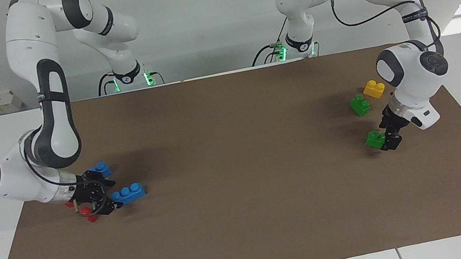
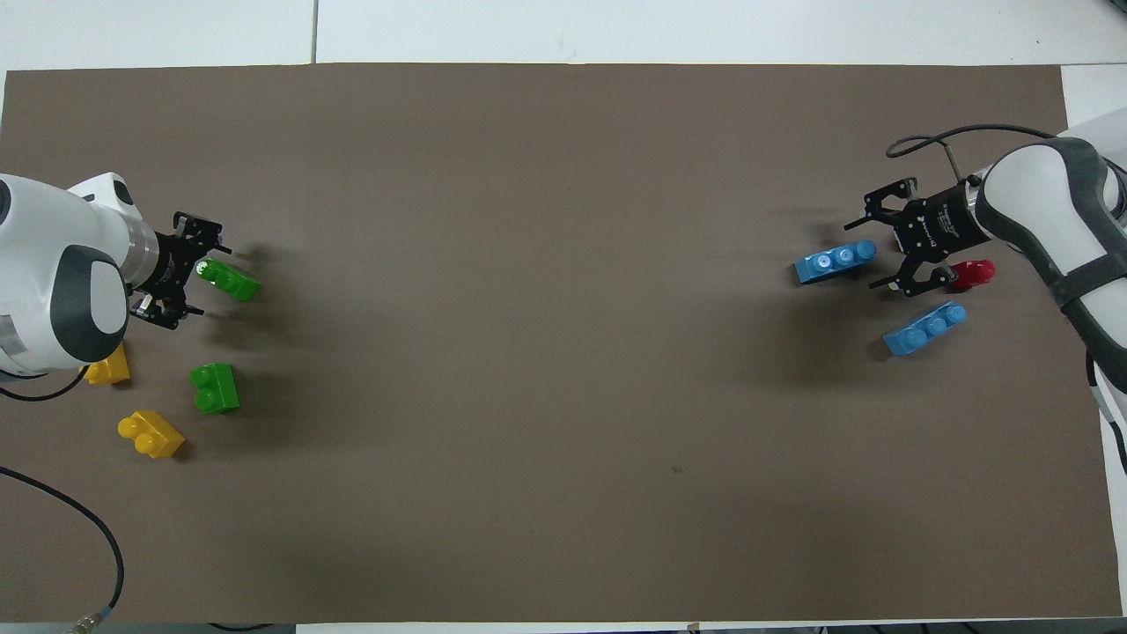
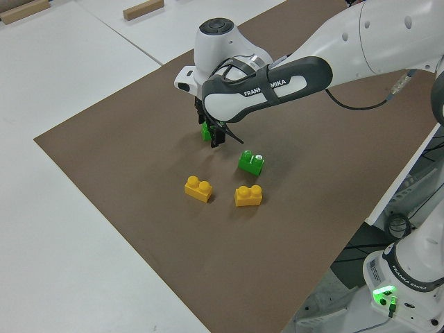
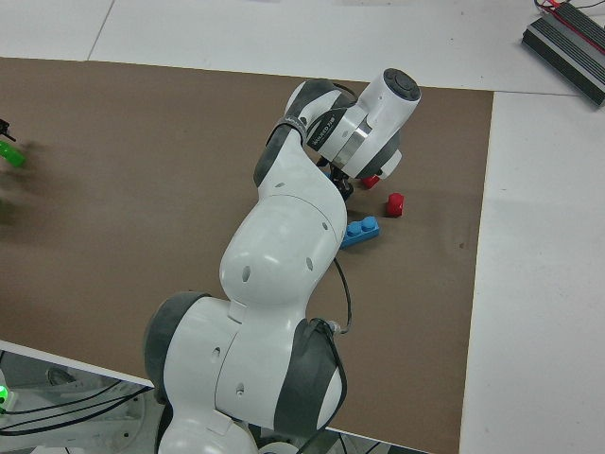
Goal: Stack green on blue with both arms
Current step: 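Grasp the green brick with the left gripper while the right gripper grasps the blue brick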
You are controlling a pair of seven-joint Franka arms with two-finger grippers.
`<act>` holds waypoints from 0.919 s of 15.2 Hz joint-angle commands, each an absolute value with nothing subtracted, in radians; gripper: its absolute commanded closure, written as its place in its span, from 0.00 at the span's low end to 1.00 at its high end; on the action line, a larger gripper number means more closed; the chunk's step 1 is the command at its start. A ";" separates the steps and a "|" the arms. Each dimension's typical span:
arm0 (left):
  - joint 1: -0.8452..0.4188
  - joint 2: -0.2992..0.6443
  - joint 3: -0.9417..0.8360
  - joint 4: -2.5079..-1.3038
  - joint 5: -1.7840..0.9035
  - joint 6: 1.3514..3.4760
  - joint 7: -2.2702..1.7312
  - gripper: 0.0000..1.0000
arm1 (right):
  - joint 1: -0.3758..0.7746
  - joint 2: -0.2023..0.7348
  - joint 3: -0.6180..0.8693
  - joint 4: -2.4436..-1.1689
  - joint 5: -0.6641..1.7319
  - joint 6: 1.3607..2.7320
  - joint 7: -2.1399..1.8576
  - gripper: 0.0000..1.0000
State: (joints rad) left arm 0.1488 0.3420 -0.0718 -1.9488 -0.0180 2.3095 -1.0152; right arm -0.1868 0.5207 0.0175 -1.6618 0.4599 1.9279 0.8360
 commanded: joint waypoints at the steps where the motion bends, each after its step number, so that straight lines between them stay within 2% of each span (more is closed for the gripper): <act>1: 0.147 0.367 -0.069 -1.925 0.005 2.327 -1.043 0.05 | -0.189 0.494 0.021 -1.713 0.483 1.983 0.810 0.08; 6: 0.150 0.370 -0.069 -1.936 0.006 2.351 -1.043 0.05 | -0.190 0.499 0.023 -1.732 0.491 2.026 0.811 0.12; 8: 0.147 0.371 -0.069 -1.940 0.006 2.356 -1.049 0.05 | -0.192 0.499 0.023 -1.733 0.492 2.028 0.811 0.26; 9: 0.146 0.371 -0.071 -1.942 0.006 2.359 -1.061 0.05 | -0.193 0.499 0.023 -1.733 0.492 2.028 0.811 0.28; 11: 0.141 0.373 -0.071 -1.945 0.006 2.368 -1.078 0.09 | -0.195 0.499 0.023 -1.733 0.492 2.026 0.811 0.39; 13: 0.140 0.373 -0.071 -1.947 0.006 2.368 -1.083 0.19 | -0.195 0.499 0.023 -1.732 0.492 2.028 0.810 0.57; 14: 0.140 0.373 -0.071 -1.947 0.006 2.368 -1.083 0.27 | -0.195 0.499 0.023 -1.730 0.492 2.028 0.808 0.74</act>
State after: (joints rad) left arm 0.1478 0.3667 -0.0755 -1.9449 -0.0173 2.3478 -1.0552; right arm -0.1866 0.5202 0.0179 -1.7026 0.4605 2.0082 0.8360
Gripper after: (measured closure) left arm 0.106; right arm 0.441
